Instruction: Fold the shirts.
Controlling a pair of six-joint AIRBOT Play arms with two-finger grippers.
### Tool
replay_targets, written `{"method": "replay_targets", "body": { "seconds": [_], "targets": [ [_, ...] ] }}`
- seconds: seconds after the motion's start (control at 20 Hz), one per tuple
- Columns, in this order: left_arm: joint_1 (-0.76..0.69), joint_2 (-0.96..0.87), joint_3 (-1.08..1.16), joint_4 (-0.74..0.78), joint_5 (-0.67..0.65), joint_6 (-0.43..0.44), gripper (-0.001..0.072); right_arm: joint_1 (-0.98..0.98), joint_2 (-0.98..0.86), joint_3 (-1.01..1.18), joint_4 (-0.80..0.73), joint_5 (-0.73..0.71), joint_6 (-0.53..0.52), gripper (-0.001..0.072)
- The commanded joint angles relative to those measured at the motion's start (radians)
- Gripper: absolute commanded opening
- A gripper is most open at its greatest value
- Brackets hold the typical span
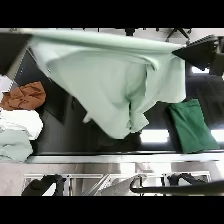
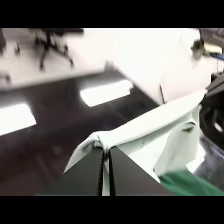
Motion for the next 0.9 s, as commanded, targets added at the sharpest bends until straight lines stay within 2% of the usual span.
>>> {"method": "replay_targets", "body": {
  "seconds": [0.0,0.2,0.5,0.7,0.75,0.8,0.85],
  "targets": [
    [0.004,-0.068,0.122,0.025,-0.006,-0.001,0.0011,-0.003,-0.015,0.032,-0.002,-0.029,-0.022,0.0020],
    [0.004,-0.335,0.175,0.024,0.003,0.030,0.0011,0.023,-0.203,0.021,-0.019,-0.030,-0.022,0.0019],
    [0.004,-0.821,0.175,0.019,0.104,0.059,0.0011,0.139,-0.589,0.013,-0.200,-0.108,-0.013,0.0019],
    [-0.006,-1.017,0.175,0.011,0.125,0.059,0.0013,0.139,-0.810,0.013,-0.239,-0.142,0.029,0.0020],
    [-0.006,-1.037,0.175,0.009,0.124,0.059,0.0094,0.140,-0.846,0.013,-0.238,-0.146,0.029,0.0021],
    [-0.005,-1.044,0.175,-0.016,0.119,0.059,0.0430,0.140,-0.869,0.013,-0.237,-0.158,0.029,0.0021],
    [0.009,-1.039,0.176,-0.070,0.108,0.057,0.0695,0.139,-0.881,0.014,-0.236,-0.171,0.028,0.0030]
  ]
}}
